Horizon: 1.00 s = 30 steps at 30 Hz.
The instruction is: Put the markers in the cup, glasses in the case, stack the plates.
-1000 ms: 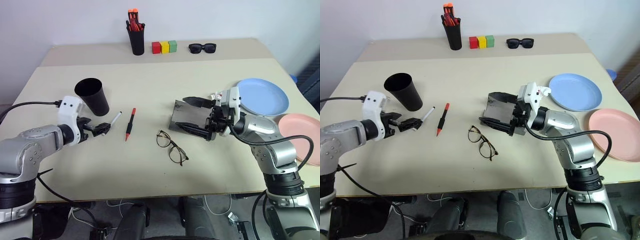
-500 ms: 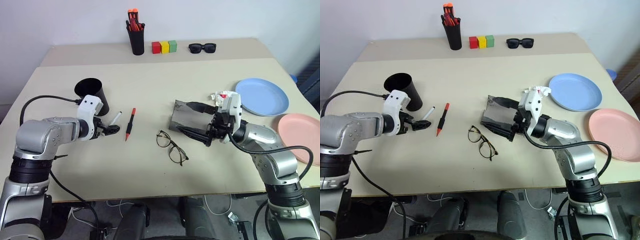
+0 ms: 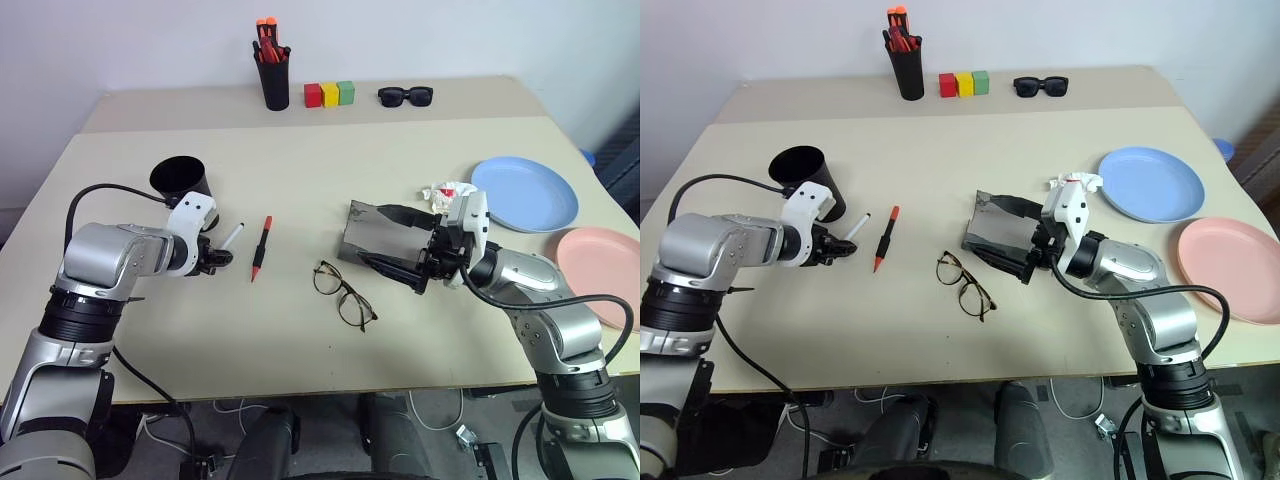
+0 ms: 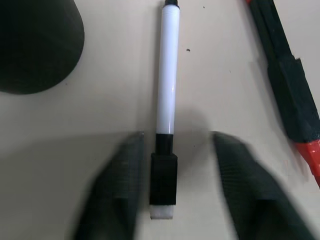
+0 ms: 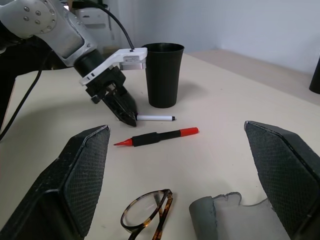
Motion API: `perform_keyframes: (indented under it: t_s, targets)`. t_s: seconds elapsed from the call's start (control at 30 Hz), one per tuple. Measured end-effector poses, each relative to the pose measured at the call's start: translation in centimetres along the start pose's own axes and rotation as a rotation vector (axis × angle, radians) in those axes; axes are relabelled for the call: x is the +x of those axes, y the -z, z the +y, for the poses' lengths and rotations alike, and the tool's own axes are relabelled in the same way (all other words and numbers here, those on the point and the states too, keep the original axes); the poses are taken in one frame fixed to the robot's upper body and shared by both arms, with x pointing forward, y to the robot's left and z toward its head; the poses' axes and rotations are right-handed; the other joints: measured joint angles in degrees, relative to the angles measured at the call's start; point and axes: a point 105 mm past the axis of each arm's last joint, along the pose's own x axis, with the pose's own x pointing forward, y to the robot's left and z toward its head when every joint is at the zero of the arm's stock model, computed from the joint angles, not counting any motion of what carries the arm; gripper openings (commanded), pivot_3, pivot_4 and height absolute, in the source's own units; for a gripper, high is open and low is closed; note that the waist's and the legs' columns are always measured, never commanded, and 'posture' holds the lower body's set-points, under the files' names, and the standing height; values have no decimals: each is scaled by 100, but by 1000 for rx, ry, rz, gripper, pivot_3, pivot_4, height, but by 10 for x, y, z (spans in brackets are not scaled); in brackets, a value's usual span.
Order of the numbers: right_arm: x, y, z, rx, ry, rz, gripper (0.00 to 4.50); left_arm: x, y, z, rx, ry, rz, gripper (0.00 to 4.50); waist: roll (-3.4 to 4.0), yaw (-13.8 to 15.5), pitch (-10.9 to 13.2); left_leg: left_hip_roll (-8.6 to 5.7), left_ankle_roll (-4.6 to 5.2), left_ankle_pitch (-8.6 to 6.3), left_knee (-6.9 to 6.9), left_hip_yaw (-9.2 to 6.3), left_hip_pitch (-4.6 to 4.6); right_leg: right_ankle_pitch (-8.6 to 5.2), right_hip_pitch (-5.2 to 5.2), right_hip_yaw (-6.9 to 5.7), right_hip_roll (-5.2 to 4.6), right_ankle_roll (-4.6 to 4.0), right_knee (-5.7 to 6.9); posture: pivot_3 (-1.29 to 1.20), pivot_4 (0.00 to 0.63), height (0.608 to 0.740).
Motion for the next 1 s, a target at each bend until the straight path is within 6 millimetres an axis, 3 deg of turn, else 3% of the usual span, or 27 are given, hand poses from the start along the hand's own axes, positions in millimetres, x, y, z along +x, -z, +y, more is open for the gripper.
perform_keyframes:
  t_s: [0.03,0.33,0.5,0.63,0.77,1.0]
  targets:
    - [0,0,0,0,1,1,4420,0,1,-1,1,0,4,50,0,0,0,0,0,0,0,0,0,0,0,0,0,0,0,0,150,740]
    - [0,-1,-1,-7,0,0,4420,-5,6,-13,40,59,16,50,0,-1,0,0,-1,0,2,0,0,0,0,0,0,0,2,0,150,740]
    - [0,1,-4,-7,0,5,4420,-11,-5,-22,102,100,-51,50,0,0,0,0,-1,0,1,0,-2,0,0,0,0,0,0,0,150,740]
    - [1,0,-9,-20,5,8,4420,-21,-26,-34,147,174,-212,50,0,-6,0,1,-2,1,1,1,-1,0,-1,1,-1,0,1,0,150,740]
    - [2,-1,-10,-26,4,0,4420,-30,-59,-42,219,210,-493,50,-1,14,0,2,-9,5,2,1,-3,3,-1,1,-2,-4,-2,0,150,740]
    - [3,0,-10,-20,-9,0,4420,-65,-108,-18,245,75,-901,50,-1,0,-1,1,-24,14,2,2,-2,4,-1,1,-2,-5,-2,0,150,740]
